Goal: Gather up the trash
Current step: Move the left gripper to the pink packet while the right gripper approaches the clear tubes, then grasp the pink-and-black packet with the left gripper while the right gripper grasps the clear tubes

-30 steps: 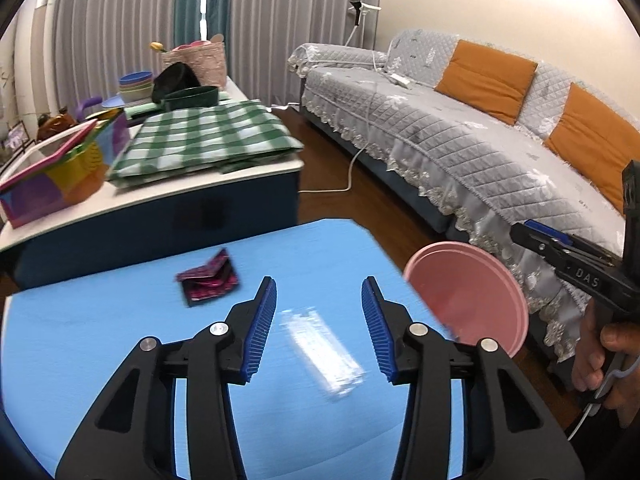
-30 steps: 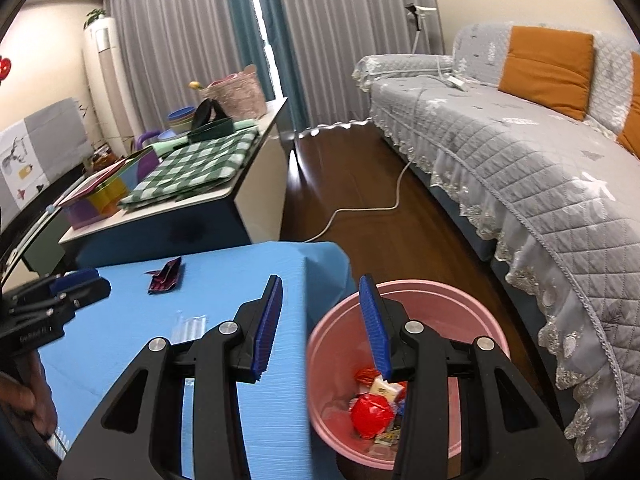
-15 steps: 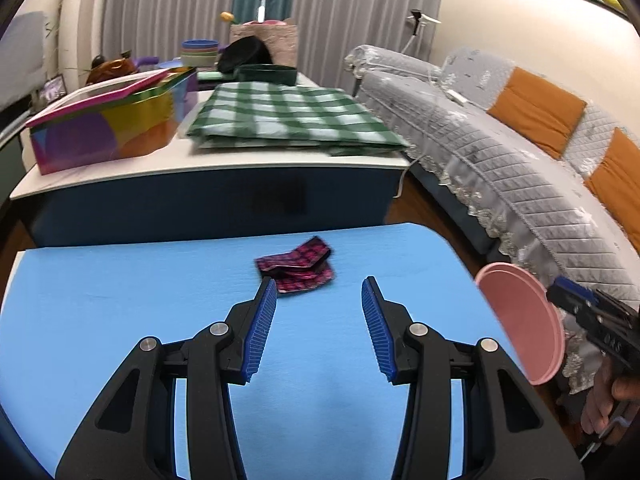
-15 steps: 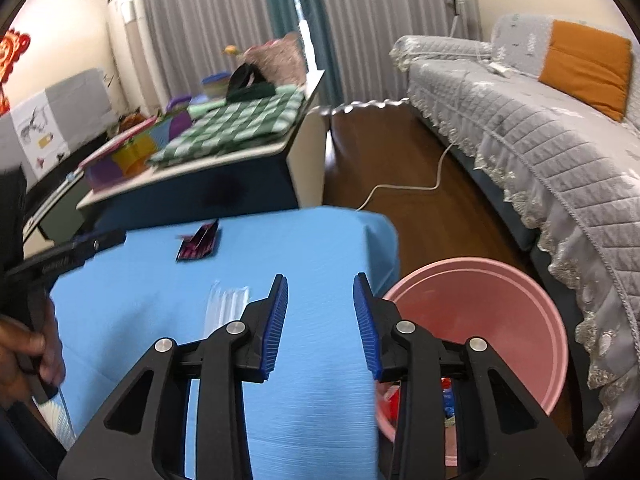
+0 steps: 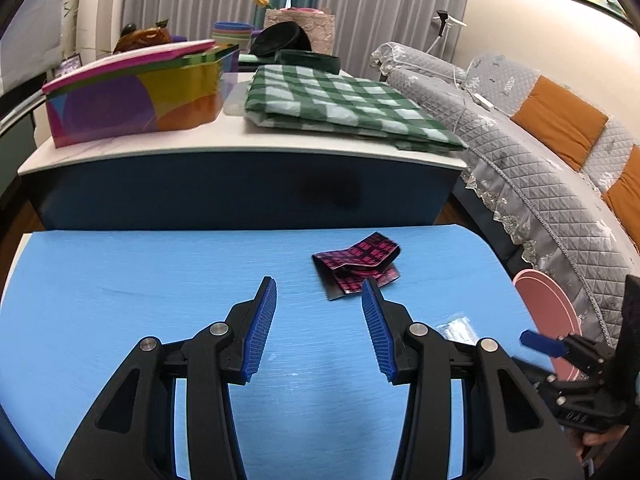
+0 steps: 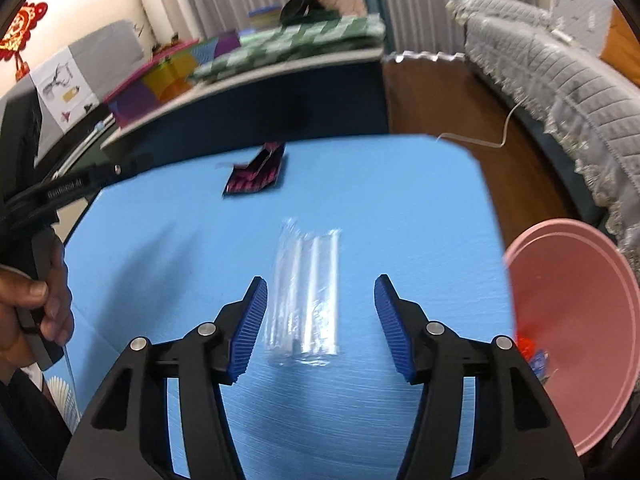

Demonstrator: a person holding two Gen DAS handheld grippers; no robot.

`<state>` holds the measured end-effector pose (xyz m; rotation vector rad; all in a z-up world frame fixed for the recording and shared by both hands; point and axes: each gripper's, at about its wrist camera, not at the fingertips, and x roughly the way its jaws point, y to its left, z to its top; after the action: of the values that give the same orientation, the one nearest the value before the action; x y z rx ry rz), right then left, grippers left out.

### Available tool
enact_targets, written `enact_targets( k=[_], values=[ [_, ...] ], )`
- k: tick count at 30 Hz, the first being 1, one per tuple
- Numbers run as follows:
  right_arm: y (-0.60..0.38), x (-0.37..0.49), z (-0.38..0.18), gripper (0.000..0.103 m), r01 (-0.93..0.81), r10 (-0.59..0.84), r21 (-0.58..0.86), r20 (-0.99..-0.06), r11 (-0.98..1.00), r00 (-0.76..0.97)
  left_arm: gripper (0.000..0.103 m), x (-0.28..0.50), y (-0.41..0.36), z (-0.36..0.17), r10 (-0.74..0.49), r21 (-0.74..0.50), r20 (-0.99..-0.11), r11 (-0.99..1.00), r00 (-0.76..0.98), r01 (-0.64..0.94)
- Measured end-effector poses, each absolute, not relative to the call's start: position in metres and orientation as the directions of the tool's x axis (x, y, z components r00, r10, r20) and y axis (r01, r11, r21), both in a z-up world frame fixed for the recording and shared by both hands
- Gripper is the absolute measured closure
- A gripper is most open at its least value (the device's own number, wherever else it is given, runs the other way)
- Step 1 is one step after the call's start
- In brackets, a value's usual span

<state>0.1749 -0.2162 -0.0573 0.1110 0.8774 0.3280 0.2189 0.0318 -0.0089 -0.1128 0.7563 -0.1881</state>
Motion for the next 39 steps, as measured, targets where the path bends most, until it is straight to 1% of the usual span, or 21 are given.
enact_targets(
  k=[3,7,8,9,10,11,12,14,15,18,23,32,36,37,38,39],
  values=[
    [-0.206,0.18,-0.069,0.046,-0.244,0.309,0.204,-0.77,0.948,0.557,0.059,0.224,0.034,-0.016,-0.214,-0.171,-0.676,0.976,0.705,0.132],
    [-0.205,0.183,-0.075,0.046,-0.24,0.288,0.183,-0.788,0.953,0.545,0.059,0.232,0.03,-0.022,-0.229,-0.179,-0.678,0.973,0.698,0.146],
    [-0.206,0.184,-0.075,0.049,-0.241,0.29,0.185,-0.789,0.953,0.541,0.059,0.234,0.029,-0.024,-0.234,-0.181,-0.678,0.972,0.697,0.15],
    [-0.206,0.185,-0.076,0.055,-0.243,0.291,0.185,-0.791,0.952,0.539,0.059,0.237,0.026,-0.026,-0.239,-0.184,-0.678,0.971,0.696,0.155],
    [-0.206,0.185,-0.076,0.058,-0.245,0.287,0.179,-0.793,0.953,0.538,0.059,0.239,0.024,-0.028,-0.243,-0.186,-0.679,0.97,0.693,0.158],
    [-0.206,0.185,-0.076,0.067,-0.248,0.285,0.174,-0.793,0.953,0.538,0.059,0.242,0.022,-0.031,-0.25,-0.191,-0.68,0.968,0.689,0.162],
    [-0.206,0.185,-0.076,0.079,-0.256,0.291,0.176,-0.794,0.951,0.534,0.059,0.245,0.019,-0.033,-0.255,-0.196,-0.682,0.967,0.686,0.164],
    [-0.206,0.186,-0.076,0.093,-0.263,0.299,0.182,-0.794,0.947,0.529,0.059,0.249,0.016,-0.037,-0.264,-0.205,-0.683,0.964,0.681,0.168],
    [-0.206,0.186,-0.076,0.095,-0.265,0.298,0.178,-0.793,0.948,0.532,0.059,0.251,0.014,-0.039,-0.273,-0.214,-0.683,0.962,0.677,0.171],
    [-0.208,0.186,-0.072,0.096,-0.265,0.28,0.154,-0.789,0.952,0.547,0.059,0.258,0.008,-0.044,-0.285,-0.23,-0.685,0.958,0.671,0.172],
    [-0.217,0.19,-0.073,0.096,-0.252,0.289,0.175,-0.788,0.952,0.544,0.059,0.27,0.006,-0.052,-0.301,-0.282,-0.689,0.949,0.66,0.139],
    [-0.223,0.194,-0.077,0.096,-0.248,0.297,0.189,-0.79,0.95,0.537,0.058,0.293,0.019,-0.068,-0.374,-0.467,-0.677,0.884,0.633,0.022],
    [-0.223,0.194,-0.077,0.096,-0.251,0.298,0.188,-0.789,0.95,0.537,0.06,0.297,0.014,-0.077,-0.377,-0.481,-0.704,0.876,0.602,-0.014],
    [-0.224,0.194,-0.077,0.096,-0.249,0.297,0.188,-0.789,0.95,0.537,0.061,0.296,0.012,-0.078,-0.377,-0.481,-0.704,0.877,0.602,-0.014],
    [-0.224,0.194,-0.076,0.096,-0.248,0.297,0.188,-0.789,0.95,0.538,0.065,0.295,0.01,-0.077,-0.373,-0.474,-0.705,0.88,0.604,-0.011],
    [-0.224,0.194,-0.076,0.096,-0.248,0.296,0.187,-0.789,0.951,0.539,0.073,0.295,0.009,-0.077,-0.37,-0.468,-0.706,0.884,0.603,-0.006]
  ],
)
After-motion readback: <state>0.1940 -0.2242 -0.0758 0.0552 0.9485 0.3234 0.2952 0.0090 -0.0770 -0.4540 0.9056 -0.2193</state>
